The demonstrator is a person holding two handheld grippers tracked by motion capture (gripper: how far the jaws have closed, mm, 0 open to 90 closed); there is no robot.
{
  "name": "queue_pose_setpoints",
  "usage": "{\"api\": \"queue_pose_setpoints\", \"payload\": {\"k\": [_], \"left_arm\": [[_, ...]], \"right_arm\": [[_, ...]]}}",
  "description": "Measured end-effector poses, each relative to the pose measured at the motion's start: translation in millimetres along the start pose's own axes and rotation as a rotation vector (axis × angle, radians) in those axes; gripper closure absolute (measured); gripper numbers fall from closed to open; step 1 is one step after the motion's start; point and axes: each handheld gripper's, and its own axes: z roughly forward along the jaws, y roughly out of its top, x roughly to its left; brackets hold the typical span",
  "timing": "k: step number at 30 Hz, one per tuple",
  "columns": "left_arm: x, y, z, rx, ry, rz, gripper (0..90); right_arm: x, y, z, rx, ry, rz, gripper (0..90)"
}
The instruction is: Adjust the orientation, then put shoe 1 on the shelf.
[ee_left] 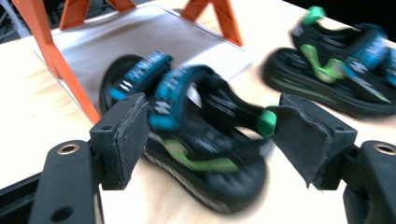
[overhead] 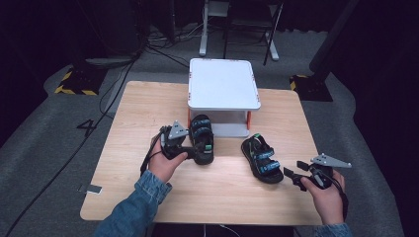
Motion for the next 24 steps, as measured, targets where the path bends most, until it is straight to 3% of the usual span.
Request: {"api": "queue_pose_setpoints", "payload": {"k": [5,9,13,15,16,17,21,24], "left_arm": [[-24.4,-8.2,-16.2,0.030,-0.020,0.006,27.8],[-47.0,-17.8,-18.2,0.059,-0.020,0.071,26.8],[-59.3,-27.7,-10.4,0.078,-0.033,0.056,27.1],[-58.5,-32.9,-5.0,0.072,0.035,0.020,21.2],[-58.5,-32.9,-5.0,0.072,0.035,0.020,17.1],[-56.4,-38.8,0.1,0.061,0.100,-0.014,16.2],[-53.8,-43.8,12.5,0.063,0.125,-0.055,16.3],[-48.2,-42.1,30.0,0.039,0.181,-0.070,16.3]], "right_arm": [[0.6,2.7,1.9,-0.001,0.009,-0.010,33.0],[4.1,4.8,5.2,0.000,0.022,-0.018,32.9],[4.0,6.3,7.9,0.001,0.027,-0.020,32.9],[4.0,6.3,8.3,0.003,0.028,-0.019,32.9],[4.2,6.2,8.5,0.003,0.028,-0.020,32.9],[4.6,6.1,8.5,0.007,0.030,-0.021,32.8],[5.4,5.8,10.8,0.010,0.030,-0.024,32.9],[6.5,5.4,12.6,0.017,0.030,-0.023,32.8]]}}
